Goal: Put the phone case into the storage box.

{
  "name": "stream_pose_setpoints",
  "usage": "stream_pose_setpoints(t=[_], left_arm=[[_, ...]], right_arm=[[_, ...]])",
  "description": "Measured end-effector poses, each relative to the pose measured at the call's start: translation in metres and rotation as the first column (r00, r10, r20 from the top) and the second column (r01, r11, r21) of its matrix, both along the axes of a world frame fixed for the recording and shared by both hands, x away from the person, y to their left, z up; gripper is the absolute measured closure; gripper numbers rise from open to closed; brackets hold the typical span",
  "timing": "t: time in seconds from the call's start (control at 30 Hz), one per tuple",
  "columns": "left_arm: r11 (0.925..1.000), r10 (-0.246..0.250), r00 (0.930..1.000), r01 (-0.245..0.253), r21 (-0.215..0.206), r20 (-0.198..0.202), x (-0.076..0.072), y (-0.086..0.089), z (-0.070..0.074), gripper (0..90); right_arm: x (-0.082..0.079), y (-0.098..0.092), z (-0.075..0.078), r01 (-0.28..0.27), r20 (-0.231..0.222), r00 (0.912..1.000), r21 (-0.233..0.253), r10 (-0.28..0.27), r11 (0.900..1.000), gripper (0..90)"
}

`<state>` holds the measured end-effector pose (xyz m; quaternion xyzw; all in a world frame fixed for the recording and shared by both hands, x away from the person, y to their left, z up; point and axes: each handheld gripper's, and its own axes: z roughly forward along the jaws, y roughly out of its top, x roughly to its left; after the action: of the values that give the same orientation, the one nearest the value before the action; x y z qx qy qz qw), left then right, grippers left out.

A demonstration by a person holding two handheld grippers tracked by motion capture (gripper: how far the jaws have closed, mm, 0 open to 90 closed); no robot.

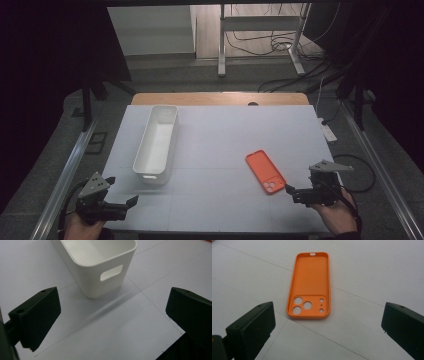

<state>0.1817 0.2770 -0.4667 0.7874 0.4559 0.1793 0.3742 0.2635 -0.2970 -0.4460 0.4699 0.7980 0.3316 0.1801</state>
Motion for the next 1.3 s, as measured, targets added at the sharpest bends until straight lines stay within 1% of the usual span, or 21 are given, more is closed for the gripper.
stream_pose_setpoints(t=[0.17,0.47,0.8,1.13,1.3], left_arm=[[1.0000,-0.002,1.0000,0.002,-0.002,0.000,0.000,0.000,0.000,0.6],[1.0000,-0.006,1.0000,0.006,0.000,-0.002,0.000,0.000,0.000,0.6],[1.0000,-0.008,1.0000,0.008,-0.005,-0.005,0.001,0.000,0.000,0.7],[0.9999,-0.011,0.9999,0.011,-0.002,-0.007,0.001,0.000,0.000,0.6],[0.9999,-0.012,0.9999,0.012,0.001,-0.005,0.001,-0.001,0.000,0.6]], right_arm=[[0.005,0.003,0.000,-0.009,0.001,1.0000,-0.015,0.009,1.000,0.0],[0.016,0.008,-0.001,-0.010,-0.009,0.9999,-0.017,0.010,1.000,0.0],[0.030,0.017,-0.004,-0.023,-0.007,0.9997,-0.029,0.023,0.999,0.0],[0.041,0.023,-0.005,-0.035,-0.024,0.9991,-0.040,0.034,0.999,0.0],[0.046,0.026,-0.006,-0.030,-0.025,0.9993,-0.050,0.028,0.998,0.0]])
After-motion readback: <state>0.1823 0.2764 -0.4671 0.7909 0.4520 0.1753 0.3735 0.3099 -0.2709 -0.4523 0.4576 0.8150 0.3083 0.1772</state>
